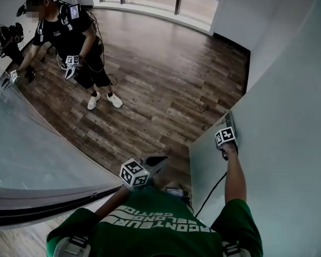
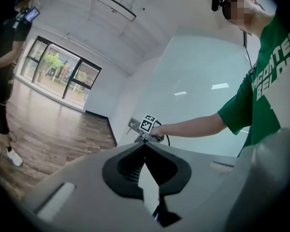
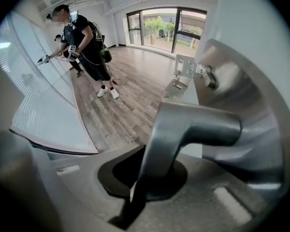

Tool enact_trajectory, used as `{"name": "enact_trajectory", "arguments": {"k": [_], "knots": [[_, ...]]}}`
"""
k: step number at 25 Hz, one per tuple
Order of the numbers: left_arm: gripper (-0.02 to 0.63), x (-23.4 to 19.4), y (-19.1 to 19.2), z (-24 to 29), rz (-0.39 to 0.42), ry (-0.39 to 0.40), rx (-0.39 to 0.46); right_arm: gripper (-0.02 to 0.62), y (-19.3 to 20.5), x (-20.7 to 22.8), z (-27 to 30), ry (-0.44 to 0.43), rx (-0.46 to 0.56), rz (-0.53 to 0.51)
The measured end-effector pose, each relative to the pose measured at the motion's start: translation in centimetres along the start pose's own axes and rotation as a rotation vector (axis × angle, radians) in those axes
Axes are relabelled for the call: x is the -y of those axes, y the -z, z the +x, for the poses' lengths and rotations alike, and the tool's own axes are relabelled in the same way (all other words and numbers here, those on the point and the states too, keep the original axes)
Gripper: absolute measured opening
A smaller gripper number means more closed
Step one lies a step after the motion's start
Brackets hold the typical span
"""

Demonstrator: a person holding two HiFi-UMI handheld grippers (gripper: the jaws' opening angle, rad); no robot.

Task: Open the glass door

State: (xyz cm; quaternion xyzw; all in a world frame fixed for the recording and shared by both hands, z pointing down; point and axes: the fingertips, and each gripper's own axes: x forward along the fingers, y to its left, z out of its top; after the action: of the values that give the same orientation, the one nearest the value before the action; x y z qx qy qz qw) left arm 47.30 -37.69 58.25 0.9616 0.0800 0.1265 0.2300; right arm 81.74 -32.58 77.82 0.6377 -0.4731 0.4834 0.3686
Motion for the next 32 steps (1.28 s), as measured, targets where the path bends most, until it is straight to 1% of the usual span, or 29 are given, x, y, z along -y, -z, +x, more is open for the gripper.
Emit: {"name": "enact_trajectory", "arguments": {"k": [5, 11, 20, 32], "knots": [[0.017, -0.4, -0.3, 1.3, -0.002, 0.003, 0.003, -0.009, 0.8, 3.0, -0.1, 0.013, 0.004, 0.045], [0.017, -0.6, -1.1, 6.0, -0.008, 0.010, 0.006, -0.008, 1.4, 6.9, 0.3, 0.020, 0.005, 0.092], [0.017, 1.0, -2.6, 13.4, 0.005, 0.070, -0.006, -0.008, 2.3, 12.0, 0.1, 0.031, 0.010, 0.152], [0.016, 1.1, -3.1, 19.3, 0.024, 0.131, -0.059, -0.008, 4.4, 18.2, 0.2, 0.055, 0.014, 0.239]]}}
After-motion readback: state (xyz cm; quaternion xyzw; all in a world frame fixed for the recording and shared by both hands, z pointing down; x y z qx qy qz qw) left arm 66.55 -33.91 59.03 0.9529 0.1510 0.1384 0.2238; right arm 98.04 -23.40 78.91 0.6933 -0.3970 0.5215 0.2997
